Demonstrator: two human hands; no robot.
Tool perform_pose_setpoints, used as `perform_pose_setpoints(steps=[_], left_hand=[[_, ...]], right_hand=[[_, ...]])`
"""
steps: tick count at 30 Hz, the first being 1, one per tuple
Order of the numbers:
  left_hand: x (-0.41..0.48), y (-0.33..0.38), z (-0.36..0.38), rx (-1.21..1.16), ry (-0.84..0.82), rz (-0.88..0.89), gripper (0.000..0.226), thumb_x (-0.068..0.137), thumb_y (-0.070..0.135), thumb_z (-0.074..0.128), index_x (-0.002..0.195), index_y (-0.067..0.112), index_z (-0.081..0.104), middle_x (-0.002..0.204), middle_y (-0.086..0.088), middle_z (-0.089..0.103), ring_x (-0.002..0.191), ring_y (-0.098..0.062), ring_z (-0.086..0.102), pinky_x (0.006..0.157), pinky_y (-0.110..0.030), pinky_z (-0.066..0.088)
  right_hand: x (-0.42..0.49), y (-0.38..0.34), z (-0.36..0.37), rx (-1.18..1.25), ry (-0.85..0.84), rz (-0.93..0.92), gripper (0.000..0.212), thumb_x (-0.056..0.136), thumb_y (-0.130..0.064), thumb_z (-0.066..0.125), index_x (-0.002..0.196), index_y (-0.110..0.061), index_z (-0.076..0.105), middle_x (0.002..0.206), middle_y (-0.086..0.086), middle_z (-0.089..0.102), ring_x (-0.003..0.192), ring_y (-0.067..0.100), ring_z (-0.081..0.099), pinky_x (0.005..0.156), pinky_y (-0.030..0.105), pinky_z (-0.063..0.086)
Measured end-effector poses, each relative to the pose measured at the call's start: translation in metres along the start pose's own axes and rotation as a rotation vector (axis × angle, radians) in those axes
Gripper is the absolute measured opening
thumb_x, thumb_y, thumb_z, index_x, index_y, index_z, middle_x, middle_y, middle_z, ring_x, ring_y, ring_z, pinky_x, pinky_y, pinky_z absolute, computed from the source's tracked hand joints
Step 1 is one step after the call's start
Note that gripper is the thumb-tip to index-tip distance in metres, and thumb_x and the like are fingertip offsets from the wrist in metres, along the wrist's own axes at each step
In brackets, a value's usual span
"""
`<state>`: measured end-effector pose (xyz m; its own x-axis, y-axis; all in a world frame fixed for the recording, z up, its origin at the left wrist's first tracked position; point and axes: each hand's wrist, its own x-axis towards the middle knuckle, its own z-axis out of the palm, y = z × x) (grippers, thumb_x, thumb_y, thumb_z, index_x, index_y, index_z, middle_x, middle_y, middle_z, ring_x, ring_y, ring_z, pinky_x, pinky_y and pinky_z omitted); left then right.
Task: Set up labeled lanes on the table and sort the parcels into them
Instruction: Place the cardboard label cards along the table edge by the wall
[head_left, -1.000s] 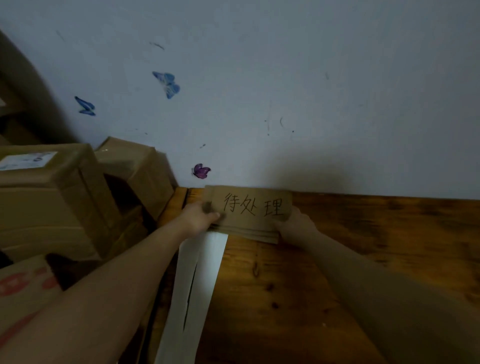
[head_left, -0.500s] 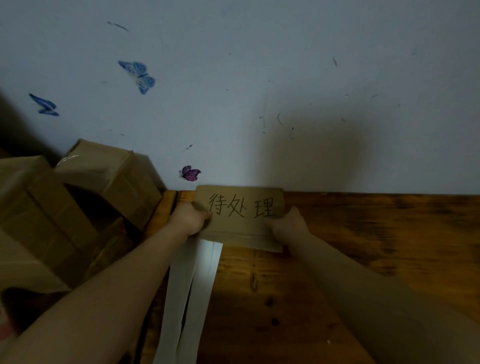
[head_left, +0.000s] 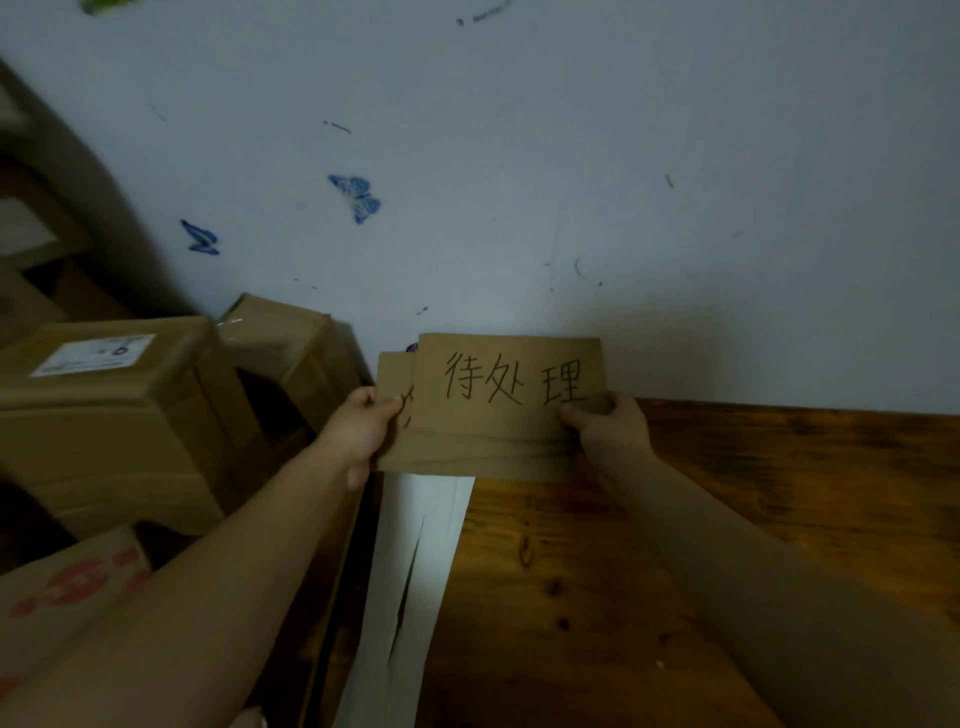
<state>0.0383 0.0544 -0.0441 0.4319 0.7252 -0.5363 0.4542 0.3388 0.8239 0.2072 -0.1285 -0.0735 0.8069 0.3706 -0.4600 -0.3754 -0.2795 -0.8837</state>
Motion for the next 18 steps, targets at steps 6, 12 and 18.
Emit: perform_pose_setpoints(steps=[6, 12, 18], left_hand=[[-0.032, 0.009, -0.008, 0.062, 0.127, 0.133, 0.027, 0.097, 0.022, 0.048, 0.124, 0.020, 0.050, 0.115, -0.006, 0.060, 0.103, -0.025, 0.057, 0.090, -0.044, 0.048], [-0.054, 0.024, -0.018, 0.111, 0.303, 0.257, 0.035, 0.098, 0.020, 0.045, 0.132, 0.014, 0.047, 0.125, -0.009, 0.056, 0.116, -0.029, 0.052, 0.098, -0.042, 0.043], [-0.060, 0.031, -0.021, 0.181, 0.454, 0.314, 0.036, 0.099, 0.022, 0.045, 0.135, 0.015, 0.045, 0.132, -0.010, 0.053, 0.122, -0.031, 0.048, 0.100, -0.041, 0.039]], right_hand=[[-0.030, -0.012, -0.011, -0.066, -0.025, -0.139, 0.069, 0.090, -0.004, 0.061, 0.149, -0.017, 0.027, 0.143, 0.011, 0.043, 0.130, 0.033, 0.042, 0.107, 0.048, 0.039], [-0.036, -0.020, -0.058, -0.045, 0.130, -0.192, 0.070, 0.090, -0.003, 0.060, 0.150, -0.018, 0.028, 0.146, 0.009, 0.039, 0.133, 0.031, 0.040, 0.107, 0.046, 0.040], [-0.029, 0.010, -0.099, -0.162, 0.320, -0.124, 0.062, 0.087, -0.001, 0.057, 0.142, -0.022, 0.040, 0.133, 0.009, 0.052, 0.123, 0.032, 0.049, 0.102, 0.048, 0.045]])
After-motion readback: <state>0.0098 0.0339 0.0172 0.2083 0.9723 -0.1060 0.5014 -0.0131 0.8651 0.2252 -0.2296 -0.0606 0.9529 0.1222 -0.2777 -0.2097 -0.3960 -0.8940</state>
